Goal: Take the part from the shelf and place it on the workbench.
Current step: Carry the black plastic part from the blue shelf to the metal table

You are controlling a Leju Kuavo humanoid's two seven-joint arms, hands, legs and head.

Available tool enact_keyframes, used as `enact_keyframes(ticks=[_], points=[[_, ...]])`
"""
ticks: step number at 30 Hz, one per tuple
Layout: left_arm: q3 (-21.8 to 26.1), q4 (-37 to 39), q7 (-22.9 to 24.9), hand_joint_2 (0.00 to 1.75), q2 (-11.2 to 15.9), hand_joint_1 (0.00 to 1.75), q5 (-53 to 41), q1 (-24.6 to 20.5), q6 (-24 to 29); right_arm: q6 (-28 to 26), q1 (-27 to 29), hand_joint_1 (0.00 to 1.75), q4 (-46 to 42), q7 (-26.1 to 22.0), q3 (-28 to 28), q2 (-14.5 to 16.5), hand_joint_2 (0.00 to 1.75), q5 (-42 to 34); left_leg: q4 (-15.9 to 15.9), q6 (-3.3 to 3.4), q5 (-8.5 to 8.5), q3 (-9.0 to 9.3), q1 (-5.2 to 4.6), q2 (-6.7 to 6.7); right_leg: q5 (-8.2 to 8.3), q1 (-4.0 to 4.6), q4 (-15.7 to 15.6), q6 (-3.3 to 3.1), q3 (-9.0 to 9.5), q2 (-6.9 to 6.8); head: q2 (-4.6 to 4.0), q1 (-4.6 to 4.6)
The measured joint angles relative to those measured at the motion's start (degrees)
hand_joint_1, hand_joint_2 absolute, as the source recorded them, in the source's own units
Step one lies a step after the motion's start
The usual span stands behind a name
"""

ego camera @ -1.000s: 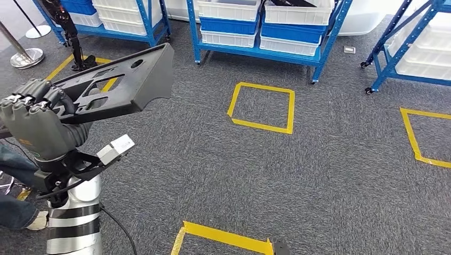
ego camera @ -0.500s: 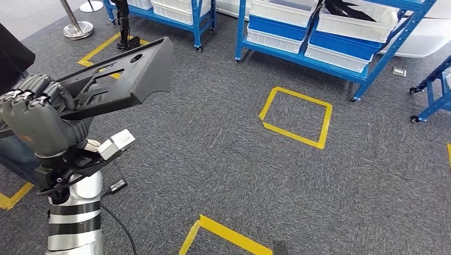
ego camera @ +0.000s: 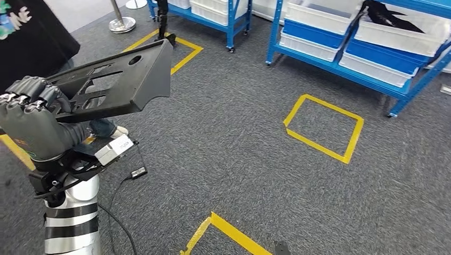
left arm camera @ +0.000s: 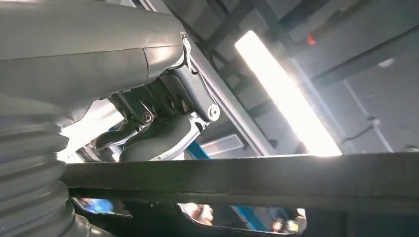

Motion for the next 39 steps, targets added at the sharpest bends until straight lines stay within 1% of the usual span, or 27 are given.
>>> enact_keyframes(ticks=[2,3,4,6,10,12,13,15,16,17,18,20,21,22,24,25,26,28,29,30,31,32,33,35,36,37,39], points=[[0.0,0.0,-0.1,1.75,0.0,1.75,0.0,-0.1,0.0,0.0,-0.1,0.0,0.0,0.0,0.0,0.0,0.0,-0.2,-7.8,0.08,2.91,4.68,-0.11,2.19,-0.3,0.19,0.1,0.38,0.24,-1.36,0.0,-0.03],[-0.1,0.0,-0.1,1.75,-0.1,1.75,0.1,-0.1,0.0,0.0,-0.1,0.0,0.0,0.0,0.0,-0.1,0.0,-0.2,-10.8,0.32,3.79,6.42,-0.27,3.1,-0.48,0.4,0.1,0.66,0.35,-1.97,0.0,0.07],[-0.1,-0.1,-0.2,1.75,-0.1,1.75,0.1,-0.2,0.0,0.0,-0.1,0.0,0.0,0.0,0.0,-0.1,0.0,-0.3,-12.5,0.62,4.12,7.33,-0.47,3.63,-0.62,0.6,0.2,0.95,0.45,-2.51,0.0,0.2],[-0.1,-0.1,-0.2,1.75,-0.2,1.75,0.2,-0.2,0.0,0.0,-0.1,0.0,0.0,-0.1,0.0,-0.2,0.0,-0.4,-12.9,1.21,4.13,7.25,-0.78,2.98,-0.67,0.76,0.1,1.26,0.55,-3.36,0.0,0.47],[-0.1,-0.1,-0.2,1.75,-0.2,1.75,0.2,-0.2,0.0,0.0,-0.1,0.0,0.0,-0.1,0.0,-0.2,0.0,-0.5,-12.9,1.37,4.15,7.14,-0.94,2.55,-0.63,0.7,0.0,1.35,0.6,-3.7,0.0,0.47],[-0.1,-0.1,-0.2,1.75,-0.2,1.75,0.1,-0.2,0.0,0.0,-0.2,0.0,0.0,-0.1,0.0,-0.2,0.0,-0.5,-13.2,1.77,4.35,7.12,-0.84,1.86,-0.8,0.59,0.1,1.66,0.51,-3.88,0.0,0.47],[-0.1,-0.2,-0.2,1.75,-0.3,1.75,0.1,-0.2,0.0,0.0,-0.2,0.0,0.0,-0.1,0.0,-0.2,0.0,-0.5,-13.4,2.25,4.6,7.05,-0.7,0.87,-2.3,0.42,3.2,1.69,-0.99,-2.14,0.0,0.6],[-0.2,-0.3,-0.3,1.75,-0.6,1.75,0.0,-0.3,0.0,0.0,-0.1,0.0,0.0,-0.1,0.0,-0.2,0.0,-0.8,-13.7,3.14,5.14,6.85,-0.46,-1.88,-5.85,0.11,12.2,1.86,-5.61,1.79,0.0,0.85],[-0.2,-0.3,-0.3,1.75,-0.8,1.75,0.0,-0.3,0.0,0.0,0.0,0.0,0.0,-0.1,0.0,-0.2,0.0,-0.9,-13.8,3.36,5.31,6.69,-0.48,-3.25,-7.0,-0.01,15.7,1.93,-7.44,3.62,0.0,0.97],[-0.2,-0.3,-0.4,1.75,-0.8,1.75,0.0,-0.3,0.0,0.0,0.1,0.0,0.0,-0.1,0.1,-0.2,0.0,-1.0,-13.7,3.33,5.41,6.63,-0.5,-4.31,-6.27,-0.08,15.0,2.3,-7.29,3.85,0.0,0.96],[-0.2,-0.3,-0.4,1.75,-0.8,1.75,0.1,-0.3,0.0,0.0,0.1,0.0,0.0,-0.2,0.1,-0.3,0.0,-1.1,-13.7,3.23,5.51,6.62,-0.48,-5.18,-4.66,-0.2,11.5,2.69,-5.64,4.33,0.0,0.96],[-0.2,-0.3,-0.5,1.75,-1.0,1.75,0.2,-0.3,0.0,0.0,0.1,0.0,0.0,-0.2,0.1,-0.4,0.0,-1.3,-13.7,2.81,5.75,6.49,-0.51,-6.74,-1.76,-0.52,3.6,3.04,-1.88,6.86,0.0,0.96],[-0.2,-0.3,-0.6,1.75,-1.1,1.75,0.2,-0.4,0.0,0.0,0.1,0.0,0.0,-0.2,0.1,-0.5,0.0,-1.4,-13.7,2.53,5.89,6.35,-0.54,-7.35,-0.99,-0.54,1.3,2.94,-0.69,7.76,0.0,0.93],[-0.2,-0.3,-0.6,1.75,-1.2,1.75,0.3,-0.4,0.0,0.0,0.0,0.0,0.0,-0.2,0.1,-0.5,0.0,-1.5,-13.7,2.22,6.06,6.17,-0.56,-7.87,-0.71,-0.45,0.4,2.72,-0.21,8.22,0.0,0.9],[-0.1,-0.3,-0.6,1.75,-1.2,1.75,0.3,-0.4,0.0,0.0,0.0,0.0,0.0,-0.2,0.1,-0.5,0.0,-1.5,-13.8,1.56,6.41,5.79,-0.44,-8.71,-0.31,-0.29,0.4,2.11,-0.01,6.94,0.0,0.85],[-0.1,-0.3,-0.6,1.75,-1.2,1.75,0.3,-0.4,0.0,0.0,-0.1,0.0,0.0,-0.2,0.2,-0.5,0.0,-1.5,-13.4,1.32,6.13,5.47,-0.48,-8.0,-0.12,-0.36,0.2,1.74,0.02,6.25,0.0,0.81],[-0.1,-0.3,-0.6,1.75,-1.2,1.75,0.3,-0.4,0.0,0.0,-0.1,0.0,0.0,-0.2,0.2,-0.5,0.0,-1.5,-12.0,1.11,5.24,4.81,-0.55,-6.53,0.04,-0.45,0.1,1.3,0.06,5.47,0.0,0.66],[-0.1,-0.3,-0.6,1.75,-1.2,1.75,0.3,-0.6,0.0,0.0,0.0,0.0,0.0,-0.2,0.3,-0.6,0.0,-1.6,-6.0,0.81,1.73,2.11,-0.66,-2.59,0.07,-0.36,-0.1,0.68,0.13,3.84,0.0,0.35],[-0.1,-0.3,-0.6,1.75,-1.2,1.75,0.3,-0.6,0.0,0.0,0.2,0.0,0.0,-0.2,0.4,-0.6,0.0,-1.6,-2.0,0.63,-0.13,0.33,-0.56,-1.47,0.02,-0.21,-0.1,0.51,0.14,2.94,0.0,0.23],[-0.1,-0.2,-0.6,1.75,-1.2,1.75,0.3,-0.5,0.0,0.0,0.3,0.0,0.0,-0.2,0.4,-0.7,0.0,-1.6,1.2,0.49,-1.31,-1.09,-0.44,-0.93,-0.02,-0.09,0.0,0.47,0.14,2.02,0.0,0.24],[-0.1,-0.1,-0.6,1.75,-1.2,1.75,0.3,-0.5,0.0,0.0,0.4,0.0,0.0,-0.2,0.4,-0.7,0.0,-1.6,2.6,0.37,-1.55,-1.69,-0.32,-0.62,-0.06,-0.04,0.0,0.46,0.13,1.11,0.0,0.23],[0.0,0.0,-0.6,1.75,-1.2,1.75,0.3,-0.5,0.0,0.0,0.4,0.0,0.0,-0.2,0.4,-0.7,0.0,-1.6,1.8,0.29,-0.74,-1.08,-0.21,-0.32,-0.1,-0.02,0.0,0.45,0.17,0.24,0.0,0.21],[0.0,0.0,-0.5,1.75,-1.2,1.75,0.3,-0.5,0.0,0.0,0.3,0.0,0.0,-0.2,0.5,-0.7,0.0,-1.6,-1.2,0.24,0.81,0.66,-0.11,0.23,-0.18,-0.03,0.0,0.49,0.25,-0.54,0.0,0.22],[0.0,0.1,-0.5,1.75,-1.2,1.75,0.3,-0.6,0.0,0.0,0.3,0.0,0.0,-0.2,0.5,-0.8,0.0,-1.6,-8.9,0.32,3.53,5.04,-0.16,2.87,-0.53,0.28,0.1,0.84,0.49,-1.86,0.0,0.21],[0.0,0.1,-0.6,1.75,-1.2,1.75,0.4,-0.6,0.0,0.0,0.2,0.0,0.0,-0.2,0.5,-0.8,0.0,-1.6,-11.3,0.58,4.13,6.38,-0.33,3.8,-0.71,0.51,0.2,1.13,0.59,-2.41,0.0,0.29],[0.0,0.1,-0.6,1.75,-1.3,1.75,0.4,-0.7,0.0,0.0,0.2,0.0,0.1,-0.2,0.5,-0.9,0.0,-1.6,-12.4,0.88,4.24,6.9,-0.55,4.28,-0.84,0.73,0.2,1.41,0.69,-2.95,0.0,0.39],[0.0,0.2,-0.7,1.75,-1.3,1.75,0.4,-0.7,0.0,0.0,0.2,0.0,0.1,-0.2,0.5,-0.9,0.0,-1.6,-12.6,1.66,4.36,6.66,-0.86,2.9,-0.97,0.8,0.1,1.84,0.83,-4.08,0.0,0.55]])
